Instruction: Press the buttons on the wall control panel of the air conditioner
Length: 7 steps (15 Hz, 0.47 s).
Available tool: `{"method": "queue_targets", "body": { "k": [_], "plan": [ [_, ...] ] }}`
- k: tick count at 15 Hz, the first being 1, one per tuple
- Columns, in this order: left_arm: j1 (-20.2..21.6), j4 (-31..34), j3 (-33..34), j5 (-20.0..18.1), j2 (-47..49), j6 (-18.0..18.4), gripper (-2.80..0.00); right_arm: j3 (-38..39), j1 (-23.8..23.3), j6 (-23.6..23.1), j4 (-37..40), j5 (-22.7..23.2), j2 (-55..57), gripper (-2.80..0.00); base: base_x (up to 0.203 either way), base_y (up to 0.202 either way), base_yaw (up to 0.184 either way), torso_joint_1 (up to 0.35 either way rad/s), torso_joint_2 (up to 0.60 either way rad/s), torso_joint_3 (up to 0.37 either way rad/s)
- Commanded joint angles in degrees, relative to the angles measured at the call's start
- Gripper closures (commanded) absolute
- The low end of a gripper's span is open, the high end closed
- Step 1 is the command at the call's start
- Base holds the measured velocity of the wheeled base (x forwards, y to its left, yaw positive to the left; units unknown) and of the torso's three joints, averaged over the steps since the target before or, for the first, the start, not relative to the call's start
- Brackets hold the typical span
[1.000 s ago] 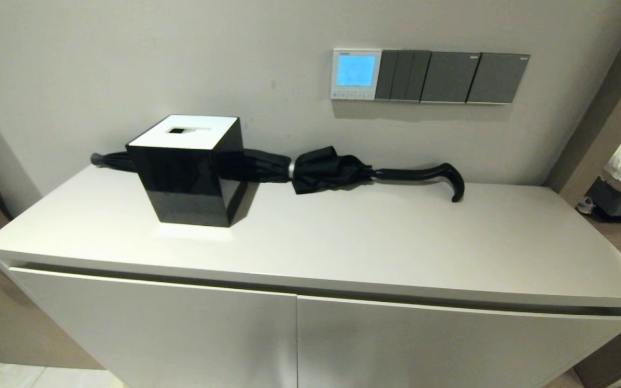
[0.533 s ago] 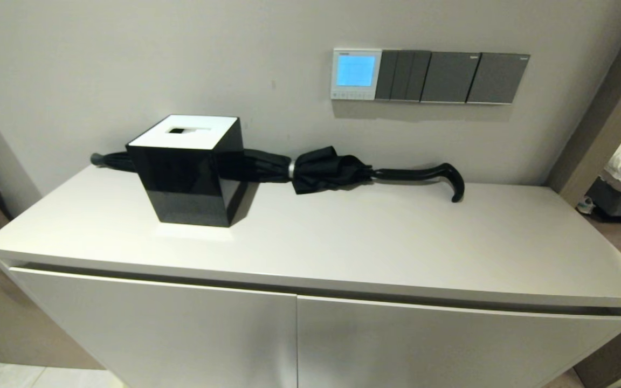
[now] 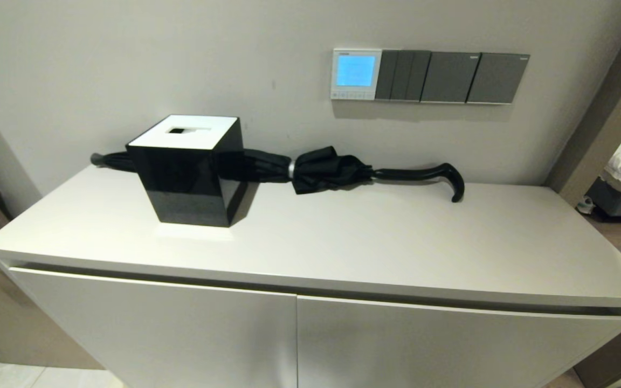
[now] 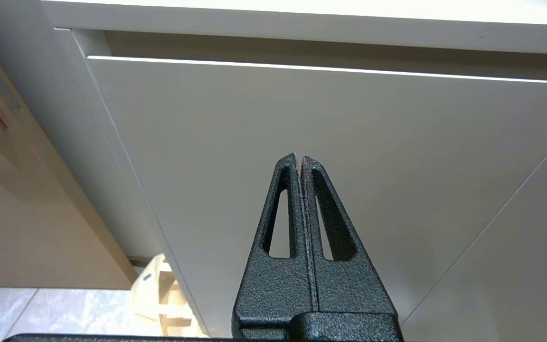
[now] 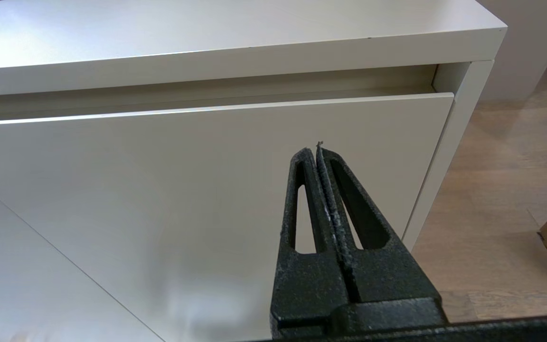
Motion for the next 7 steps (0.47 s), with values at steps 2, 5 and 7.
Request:
{"method": "queue_targets", "body": {
  "k": [2,5,7],
  "plan": [
    [-0.01,-0.01,0.00,0.01,0.00,0.02,0.00,0.09,0.02,0.02,0.00,-0.02,0.22,0.00,0.000,0.000,0.000,0.000,0.00,0.000],
    [-0.01,-0.01,0.00,0.01,0.00,0.02,0.00,0.09,0.02,0.02,0.00,-0.07,0.22,0.00,0.000,0.000,0.000,0.000,0.00,0.000],
    [-0.01,-0.01,0.00,0.01,0.00,0.02,0.00,0.09,0.02,0.02,0.00,-0.07,0.22,0.00,0.000,0.000,0.000,0.000,0.00,0.000]
  ]
}}
